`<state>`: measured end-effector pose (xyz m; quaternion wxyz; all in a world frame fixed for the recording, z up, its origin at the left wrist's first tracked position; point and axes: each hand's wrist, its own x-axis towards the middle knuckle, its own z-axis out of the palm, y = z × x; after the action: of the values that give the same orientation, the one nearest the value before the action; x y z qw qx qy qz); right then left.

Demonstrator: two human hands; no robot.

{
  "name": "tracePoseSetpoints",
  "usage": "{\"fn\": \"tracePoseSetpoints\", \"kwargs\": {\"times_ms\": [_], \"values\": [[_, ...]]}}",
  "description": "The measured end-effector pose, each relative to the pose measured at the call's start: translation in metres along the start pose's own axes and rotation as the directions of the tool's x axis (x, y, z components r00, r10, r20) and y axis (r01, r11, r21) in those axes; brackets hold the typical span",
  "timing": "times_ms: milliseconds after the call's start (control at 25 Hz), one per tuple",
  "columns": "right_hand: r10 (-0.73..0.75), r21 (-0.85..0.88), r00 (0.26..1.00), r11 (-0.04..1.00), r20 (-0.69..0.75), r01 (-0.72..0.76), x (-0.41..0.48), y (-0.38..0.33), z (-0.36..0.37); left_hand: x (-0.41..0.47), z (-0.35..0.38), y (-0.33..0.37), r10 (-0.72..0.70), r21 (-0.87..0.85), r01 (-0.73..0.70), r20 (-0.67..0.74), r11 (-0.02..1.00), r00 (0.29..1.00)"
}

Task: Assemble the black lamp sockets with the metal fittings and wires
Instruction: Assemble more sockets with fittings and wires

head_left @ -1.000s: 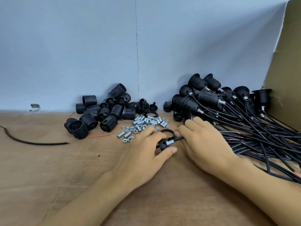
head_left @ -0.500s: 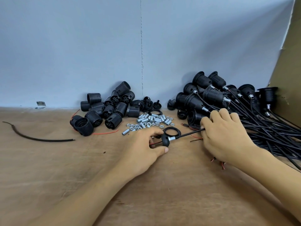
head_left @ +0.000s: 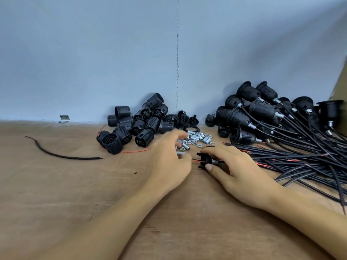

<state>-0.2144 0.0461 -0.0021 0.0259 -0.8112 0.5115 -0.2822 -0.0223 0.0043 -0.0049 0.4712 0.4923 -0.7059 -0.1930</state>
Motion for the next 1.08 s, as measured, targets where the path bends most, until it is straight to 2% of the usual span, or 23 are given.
{"fn": "tracePoseSetpoints", "kwargs": {"times_ms": [80,120,200,280,360,400,520,640,800,880,960,1080], "values": [[0.002,-0.007,1.0,1.0,-0.017,-0.002,0.0,0.0,0.002,0.005,-0.005,-0.003,0.055,0.265,-0.011,-0.159,0.964,0.986],[0.005,-0.01,1.0,1.0,-0.019,-0.006,0.0,0.0,0.003,0.008,-0.007,-0.007,0.06,0.38,0.017,-0.189,0.925,0.98],[0.014,-0.013,1.0,1.0,-0.025,-0.014,0.002,0.001,0.004,0.012,-0.01,-0.015,-0.018,0.503,0.103,-0.171,0.858,0.985],[0.02,-0.011,1.0,1.0,-0.023,-0.02,0.001,0.001,0.004,0.015,-0.011,-0.02,-0.17,0.535,0.203,-0.111,0.82,0.979],[0.056,0.016,0.998,0.998,-0.02,-0.055,0.0,0.0,0.004,0.017,-0.013,-0.022,-0.278,0.526,0.276,-0.078,0.804,0.957],[0.091,0.042,0.995,0.995,-0.026,-0.09,0.0,-0.001,0.003,0.018,-0.014,-0.021,-0.286,0.517,0.288,-0.085,0.806,0.954],[0.149,0.084,0.987,0.986,-0.058,-0.144,0.0,-0.001,0.0,0.017,-0.02,-0.022,-0.181,0.456,0.243,-0.176,0.856,0.968],[0.064,0.04,0.997,0.997,-0.042,-0.062,-0.001,-0.001,0.0,0.017,-0.025,-0.022,-0.118,0.401,0.212,-0.245,0.891,0.962],[0.037,0.011,0.999,0.999,-0.024,-0.037,-0.003,0.001,-0.004,0.018,-0.021,-0.026,-0.094,0.388,0.186,-0.245,0.903,0.965],[0.038,-0.009,0.999,0.999,-0.007,-0.038,-0.003,0.003,-0.006,0.016,-0.017,-0.024,-0.01,0.394,0.11,-0.246,0.912,0.969],[0.051,-0.012,0.999,0.999,-0.006,-0.051,-0.004,0.004,-0.008,0.011,-0.013,-0.015,0.13,0.327,-0.049,-0.23,0.944,0.964],[0.108,0.083,0.99,0.991,-0.091,-0.101,-0.003,0.005,-0.011,-0.007,0.0,0.005,0.272,0.181,-0.256,-0.071,0.95,0.96]]}}
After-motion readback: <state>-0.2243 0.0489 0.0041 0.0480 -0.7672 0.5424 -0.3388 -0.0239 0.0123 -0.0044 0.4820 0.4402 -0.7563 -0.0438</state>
